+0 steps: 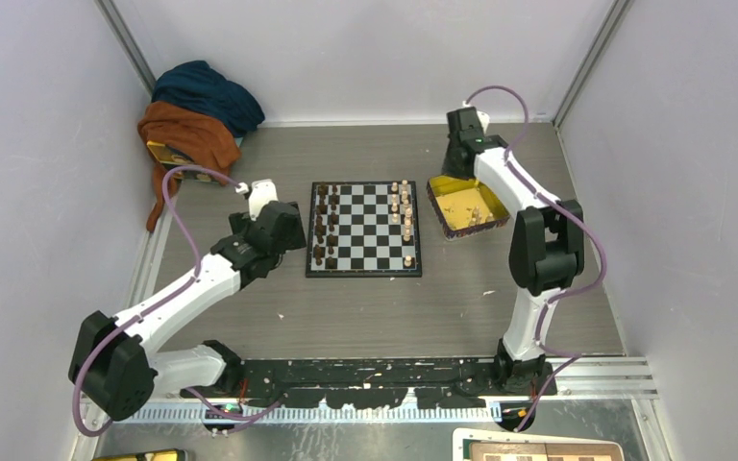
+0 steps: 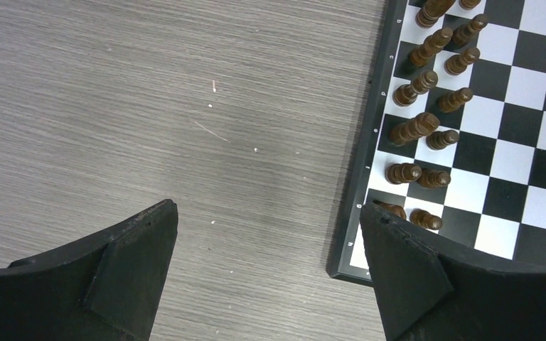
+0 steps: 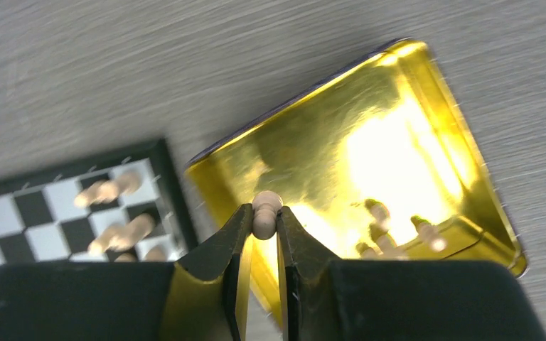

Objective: Set up the chess pieces on the board
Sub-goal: Place the chess piece on the chessboard, then pick up the chess piece from the storage box.

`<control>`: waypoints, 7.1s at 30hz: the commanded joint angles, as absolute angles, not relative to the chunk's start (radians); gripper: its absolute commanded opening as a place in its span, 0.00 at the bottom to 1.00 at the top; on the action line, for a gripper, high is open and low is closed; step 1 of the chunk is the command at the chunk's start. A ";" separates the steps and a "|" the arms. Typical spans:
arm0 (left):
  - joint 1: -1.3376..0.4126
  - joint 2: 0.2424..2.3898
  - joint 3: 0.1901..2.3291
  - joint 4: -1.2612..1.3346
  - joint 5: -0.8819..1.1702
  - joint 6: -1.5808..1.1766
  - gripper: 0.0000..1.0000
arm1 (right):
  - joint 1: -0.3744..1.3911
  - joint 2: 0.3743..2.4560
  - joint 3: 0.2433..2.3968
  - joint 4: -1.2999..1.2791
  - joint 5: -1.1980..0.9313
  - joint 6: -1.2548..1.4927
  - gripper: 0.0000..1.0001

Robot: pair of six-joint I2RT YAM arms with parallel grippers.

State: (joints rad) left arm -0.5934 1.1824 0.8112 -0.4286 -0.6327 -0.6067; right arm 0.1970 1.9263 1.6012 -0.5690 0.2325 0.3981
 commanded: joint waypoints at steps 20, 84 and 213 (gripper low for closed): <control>-0.605 1.060 0.757 -0.489 -0.607 -0.663 1.00 | 0.697 1.795 1.531 -0.638 0.405 0.422 0.01; -0.606 1.114 0.753 -0.485 -0.618 -0.666 1.00 | 0.611 1.942 1.413 -0.507 0.284 0.519 0.01; -0.627 1.236 0.866 -0.480 -0.660 -0.618 1.00 | 0.075 1.958 1.436 -0.549 0.253 0.551 0.24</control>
